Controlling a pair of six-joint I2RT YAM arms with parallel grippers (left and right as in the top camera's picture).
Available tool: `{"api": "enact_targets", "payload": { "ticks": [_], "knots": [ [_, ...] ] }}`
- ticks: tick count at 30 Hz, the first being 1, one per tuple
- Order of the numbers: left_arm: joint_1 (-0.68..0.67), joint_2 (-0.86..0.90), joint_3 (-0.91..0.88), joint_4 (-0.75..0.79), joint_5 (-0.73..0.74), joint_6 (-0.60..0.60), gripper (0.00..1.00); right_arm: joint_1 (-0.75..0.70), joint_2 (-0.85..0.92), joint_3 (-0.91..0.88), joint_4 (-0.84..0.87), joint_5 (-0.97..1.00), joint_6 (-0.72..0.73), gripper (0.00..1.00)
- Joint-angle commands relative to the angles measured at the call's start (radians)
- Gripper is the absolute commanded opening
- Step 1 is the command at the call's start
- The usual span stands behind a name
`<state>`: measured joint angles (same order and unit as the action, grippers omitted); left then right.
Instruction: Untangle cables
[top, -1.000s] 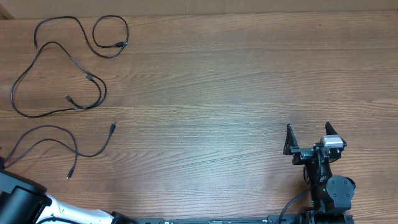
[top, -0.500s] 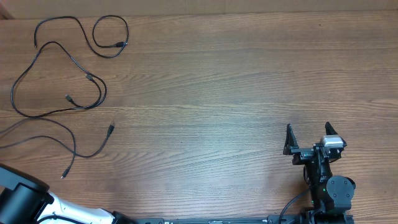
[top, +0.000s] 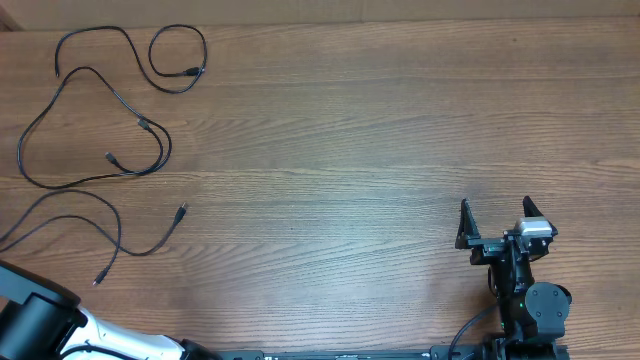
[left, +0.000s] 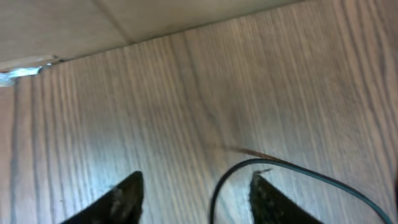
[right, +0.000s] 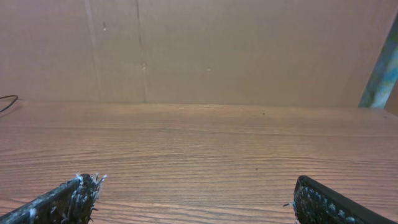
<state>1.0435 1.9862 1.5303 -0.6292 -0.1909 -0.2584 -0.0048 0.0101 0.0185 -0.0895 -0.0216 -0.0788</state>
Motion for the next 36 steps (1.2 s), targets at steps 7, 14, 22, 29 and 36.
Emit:
{"api": "enact_targets", "payload": {
  "ticks": [7, 14, 22, 29, 36],
  "knots": [
    [-0.018, -0.048, 0.021, -0.028, 0.07, -0.004, 0.68, 0.005, -0.007, -0.01, 0.005, 0.002, 0.003, 1.0],
    [-0.075, -0.193, 0.044, 0.012, 0.636, -0.004, 0.94, 0.005, -0.007, -0.01, 0.005, 0.002, 0.003, 1.0],
    [-0.292, -0.235, 0.044, -0.005, 1.049, -0.119, 1.0, 0.005, -0.007, -0.01, 0.005, 0.002, 0.003, 1.0],
    [-0.616, -0.239, 0.044, -0.306, 0.962, 0.011, 0.99, 0.005, -0.007, -0.01, 0.005, 0.002, 0.003, 1.0],
    [-0.743, -0.308, 0.044, -0.547, 0.779, 0.032, 1.0, 0.005, -0.007, -0.01, 0.005, 0.002, 0.003, 1.0]
  ]
}}
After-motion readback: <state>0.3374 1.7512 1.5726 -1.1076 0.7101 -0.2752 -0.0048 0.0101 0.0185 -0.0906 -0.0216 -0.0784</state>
